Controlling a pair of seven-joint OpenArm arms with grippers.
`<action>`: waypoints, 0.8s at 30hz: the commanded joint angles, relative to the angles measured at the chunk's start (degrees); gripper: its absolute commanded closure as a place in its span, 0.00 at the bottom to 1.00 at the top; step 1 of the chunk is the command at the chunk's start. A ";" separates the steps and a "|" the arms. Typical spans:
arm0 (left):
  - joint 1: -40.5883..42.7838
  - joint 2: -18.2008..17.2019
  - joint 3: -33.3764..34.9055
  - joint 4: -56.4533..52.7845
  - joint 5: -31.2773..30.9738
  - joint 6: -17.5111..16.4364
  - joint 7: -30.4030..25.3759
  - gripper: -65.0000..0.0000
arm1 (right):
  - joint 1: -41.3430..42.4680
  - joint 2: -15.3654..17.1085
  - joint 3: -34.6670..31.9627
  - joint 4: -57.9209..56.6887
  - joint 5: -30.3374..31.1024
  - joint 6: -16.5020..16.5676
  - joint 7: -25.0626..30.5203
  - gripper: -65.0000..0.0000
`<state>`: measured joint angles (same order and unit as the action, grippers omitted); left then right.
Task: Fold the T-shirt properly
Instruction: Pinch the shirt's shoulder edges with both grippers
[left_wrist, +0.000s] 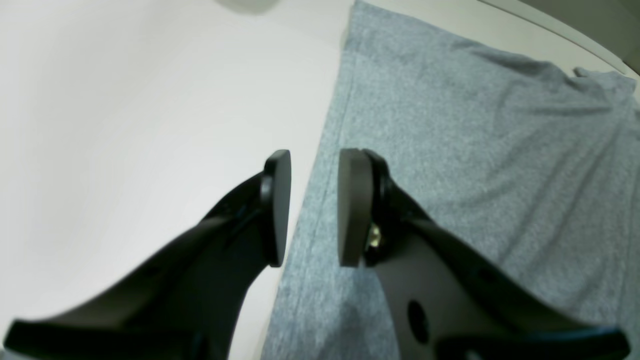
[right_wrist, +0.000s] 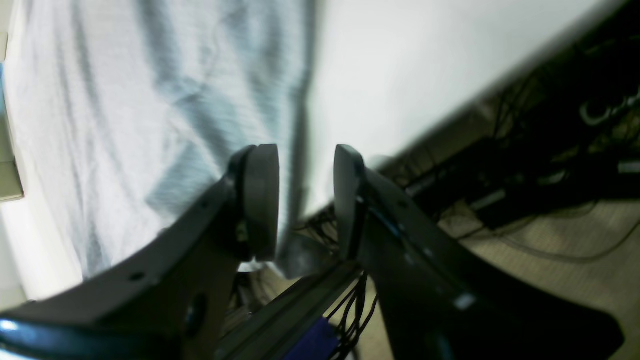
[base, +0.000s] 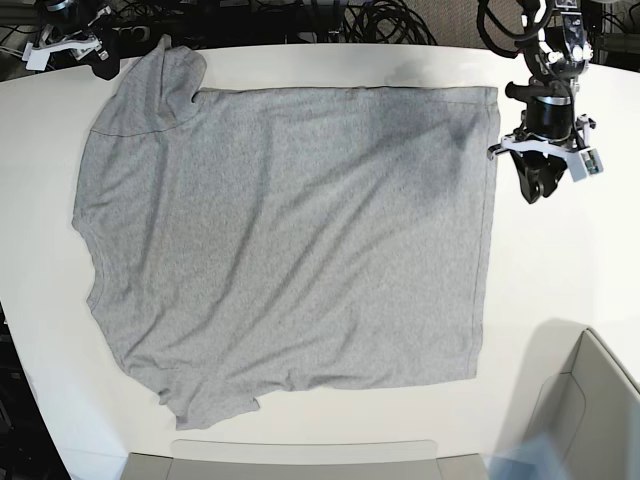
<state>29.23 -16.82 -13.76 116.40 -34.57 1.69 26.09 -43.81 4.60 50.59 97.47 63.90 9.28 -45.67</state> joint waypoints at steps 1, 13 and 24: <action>-0.18 -0.46 -0.18 0.92 0.06 -0.42 -1.34 0.76 | 0.34 1.33 0.27 -0.37 1.64 0.96 0.79 0.71; -0.09 -0.46 -0.61 0.92 0.06 -0.42 -1.34 0.76 | 4.03 2.30 -3.86 -6.26 -0.38 0.96 0.79 0.71; 2.37 -0.46 -0.70 0.83 0.06 -0.42 -1.34 0.75 | 5.79 1.86 -9.93 -7.14 -3.20 0.96 0.88 0.71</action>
<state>31.40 -16.80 -13.93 116.36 -34.57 1.54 26.09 -37.15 6.31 40.66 90.43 63.09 11.25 -42.61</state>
